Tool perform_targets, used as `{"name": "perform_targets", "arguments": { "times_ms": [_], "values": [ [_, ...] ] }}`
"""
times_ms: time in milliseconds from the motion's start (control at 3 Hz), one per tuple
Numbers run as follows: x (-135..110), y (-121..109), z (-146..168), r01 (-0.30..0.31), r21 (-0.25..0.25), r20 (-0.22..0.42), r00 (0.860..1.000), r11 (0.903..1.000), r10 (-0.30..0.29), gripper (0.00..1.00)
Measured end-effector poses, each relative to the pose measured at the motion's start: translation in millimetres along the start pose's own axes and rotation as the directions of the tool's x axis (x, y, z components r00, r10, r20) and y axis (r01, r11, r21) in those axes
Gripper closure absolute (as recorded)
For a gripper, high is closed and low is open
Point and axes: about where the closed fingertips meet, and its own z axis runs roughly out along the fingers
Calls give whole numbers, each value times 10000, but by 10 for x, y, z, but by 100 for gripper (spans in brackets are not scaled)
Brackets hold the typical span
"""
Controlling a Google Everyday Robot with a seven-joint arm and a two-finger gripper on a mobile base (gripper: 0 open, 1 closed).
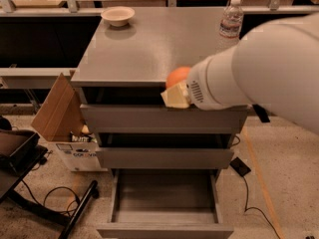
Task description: Place orange into bottom drawer
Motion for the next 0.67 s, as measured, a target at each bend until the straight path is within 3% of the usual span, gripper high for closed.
{"name": "perform_targets", "arguments": {
  "times_ms": [333,667],
  "values": [
    [511,-106,587,-715,-680,-509,9964,9951,682,100],
    [1258,-86,1155,-1639,-1434,-1032,9833,9760,1500,100]
  ]
}}
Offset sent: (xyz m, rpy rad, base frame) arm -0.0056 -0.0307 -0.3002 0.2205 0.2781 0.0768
